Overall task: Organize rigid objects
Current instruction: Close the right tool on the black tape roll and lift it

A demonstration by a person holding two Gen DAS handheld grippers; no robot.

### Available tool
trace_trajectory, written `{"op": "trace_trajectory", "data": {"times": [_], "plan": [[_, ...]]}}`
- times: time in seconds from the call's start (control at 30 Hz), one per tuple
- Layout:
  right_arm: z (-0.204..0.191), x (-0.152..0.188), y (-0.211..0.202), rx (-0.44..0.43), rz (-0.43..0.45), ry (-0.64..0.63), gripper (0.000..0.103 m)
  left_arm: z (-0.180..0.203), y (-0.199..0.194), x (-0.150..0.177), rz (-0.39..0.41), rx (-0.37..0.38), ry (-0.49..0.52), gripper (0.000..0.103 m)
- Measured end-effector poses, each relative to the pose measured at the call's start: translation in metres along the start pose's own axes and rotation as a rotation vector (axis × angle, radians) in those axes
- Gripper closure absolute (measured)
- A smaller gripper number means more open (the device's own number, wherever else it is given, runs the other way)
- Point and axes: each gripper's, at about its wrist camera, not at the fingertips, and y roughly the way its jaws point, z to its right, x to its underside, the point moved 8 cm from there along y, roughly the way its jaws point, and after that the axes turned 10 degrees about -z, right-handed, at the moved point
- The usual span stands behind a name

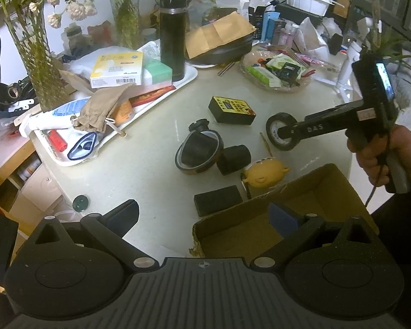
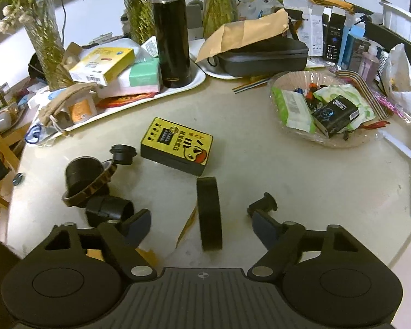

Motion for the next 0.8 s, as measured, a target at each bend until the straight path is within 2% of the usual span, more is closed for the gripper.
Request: {"op": "trace_trajectory", "data": {"times": [0.1,0.17,0.3,0.33,0.37,0.4,0.43,0.8], "plan": [[-0.001,-0.003,0.009,0.001,-0.012,-0.011,0.039,-0.002,0.002,0.0,-0.003,0.002,-0.001,0.0],[0.0,-0.004,0.015,0.011,-0.024,-0.019,0.044,-0.002,0.003,0.0,-0.004,-0.002,0.002,0.0],[0.002,-0.007,0.023,0.011,-0.035,-0.004,0.063,-0.004,0.005,-0.002,-0.004,-0.001,0.001,0.0],[0.003,-0.008,0.024,0.006,-0.035,0.002,0.064,-0.005,0.005,-0.002,-0.005,0.001,-0.001,0.0],[0.004,-0.008,0.026,-0.002,-0.035,0.007,0.069,-0.005,0.006,-0.003,-0.005,0.002,-0.002,0.0],[0.003,-0.008,0.027,-0.011,-0.037,0.009,0.078,-0.005,0.006,-0.003,-0.005,0.004,-0.003,0.0],[0.003,-0.008,0.029,-0.015,-0.043,0.01,0.081,-0.005,0.006,-0.004,-0.004,0.006,-0.003,0.0],[0.005,-0.005,0.018,-0.001,-0.027,0.027,0.083,-0.006,0.012,-0.016,0.01,0.018,0.002,0.0]]}}
